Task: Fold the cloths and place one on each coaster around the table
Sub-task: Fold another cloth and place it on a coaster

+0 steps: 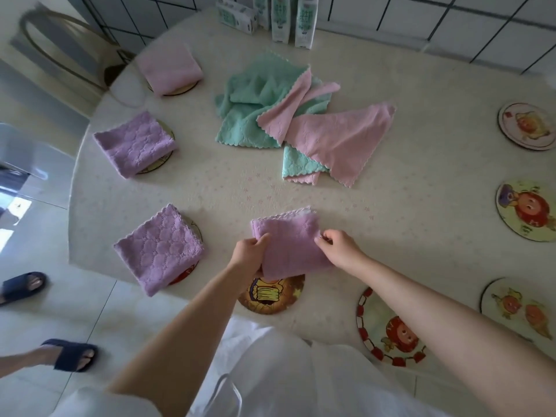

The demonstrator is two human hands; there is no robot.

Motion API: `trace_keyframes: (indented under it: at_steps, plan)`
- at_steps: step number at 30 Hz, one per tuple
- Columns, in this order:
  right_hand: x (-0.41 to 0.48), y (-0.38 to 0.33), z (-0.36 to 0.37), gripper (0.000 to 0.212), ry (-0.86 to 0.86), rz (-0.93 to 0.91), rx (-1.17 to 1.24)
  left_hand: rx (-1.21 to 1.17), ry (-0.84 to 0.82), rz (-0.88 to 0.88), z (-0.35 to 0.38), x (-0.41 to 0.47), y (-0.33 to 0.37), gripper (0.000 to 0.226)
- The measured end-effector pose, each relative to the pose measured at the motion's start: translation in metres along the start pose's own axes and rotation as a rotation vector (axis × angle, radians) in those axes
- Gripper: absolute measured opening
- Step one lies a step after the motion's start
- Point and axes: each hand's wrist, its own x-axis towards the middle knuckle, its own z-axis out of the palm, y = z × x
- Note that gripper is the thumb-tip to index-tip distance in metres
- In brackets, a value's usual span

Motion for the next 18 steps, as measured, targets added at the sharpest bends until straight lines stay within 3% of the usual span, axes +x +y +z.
trace_keyframes:
  at_steps: [8,13,18]
  plan:
    - [-0.003,-0.008,0.002,0.031,0.016,0.007,0.012,-0.094,-0.004,-0.065,-0.002,0.003,-0.01,0.034]
    - [0.003,-0.019,0.002,0.024,0.08,-0.005,-0.029,-0.053,0.004,-0.059,-0.002,0.007,-0.008,0.045]
    - [0.009,-0.021,0.005,0.02,0.107,0.048,-0.072,0.02,0.039,-0.002,-0.002,0.002,-0.009,0.039]
